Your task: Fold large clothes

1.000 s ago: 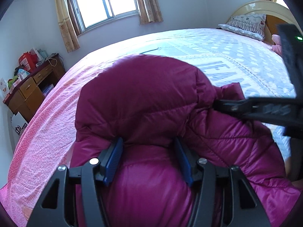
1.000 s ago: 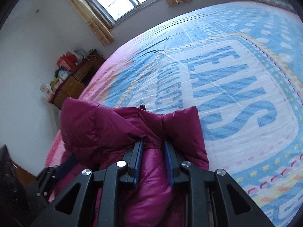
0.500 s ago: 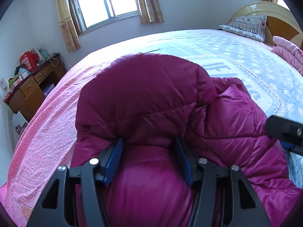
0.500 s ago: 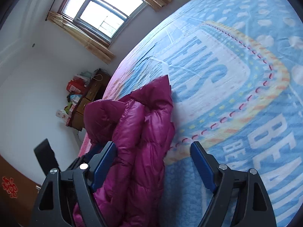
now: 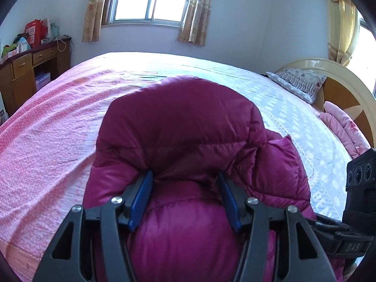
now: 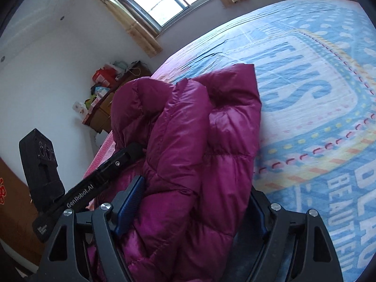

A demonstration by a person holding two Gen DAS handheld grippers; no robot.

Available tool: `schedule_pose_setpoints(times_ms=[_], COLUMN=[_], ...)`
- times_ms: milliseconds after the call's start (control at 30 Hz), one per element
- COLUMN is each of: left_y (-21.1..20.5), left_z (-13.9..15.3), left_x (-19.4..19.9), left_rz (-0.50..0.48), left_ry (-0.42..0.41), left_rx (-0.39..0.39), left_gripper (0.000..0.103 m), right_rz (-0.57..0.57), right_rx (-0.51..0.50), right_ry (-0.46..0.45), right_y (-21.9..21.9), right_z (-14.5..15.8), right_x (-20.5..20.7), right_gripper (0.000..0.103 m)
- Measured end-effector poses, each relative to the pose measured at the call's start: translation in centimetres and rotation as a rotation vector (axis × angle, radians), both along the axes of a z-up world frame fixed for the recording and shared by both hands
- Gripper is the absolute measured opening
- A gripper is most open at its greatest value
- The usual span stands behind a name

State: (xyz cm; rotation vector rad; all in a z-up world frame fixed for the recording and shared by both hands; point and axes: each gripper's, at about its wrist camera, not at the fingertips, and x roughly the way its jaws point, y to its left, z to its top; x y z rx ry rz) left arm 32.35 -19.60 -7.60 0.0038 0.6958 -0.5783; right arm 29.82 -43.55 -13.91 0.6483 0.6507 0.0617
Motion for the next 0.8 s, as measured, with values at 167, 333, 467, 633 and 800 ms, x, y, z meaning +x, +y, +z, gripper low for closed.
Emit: schedule_pose_setpoints(times_ms=[167,333,467,633,800], left_y=[0.0,2.3,7.0,7.4,7.4], left_z=[0.5,2.8,2.7,-1.7,-3.2], left_x=[-0.7,-2.4,-0.9,2.8,4.3], left_rz=[0.001,0.040,0.163,0.123,0.057], left_ry=[0.019,-0.051,0.008,0.245,0.342], left_rx=[0.052,0.115,-0.032,-0.097,-0.182], left_gripper=[0.062,0.080,0.092,0.090,0.087], right_rz=[0.049,0.072,0.072,0.073,0.077], right_rx=[0.033,0.059,0.065,0.071,0.090], right_ry=[-0.024,-0.038,-0.041,-0.043,-0.046], right_y=[-0.1,-0.3,-0.4,-0.4,-1.4], right_z=[-0.6,-1.0,-1.3,-1.3,-1.7], right_x=[0.1,0.1,-0.1,-0.1,-0.1], right_gripper=[0.059,0.054,0.054,0.054,0.054])
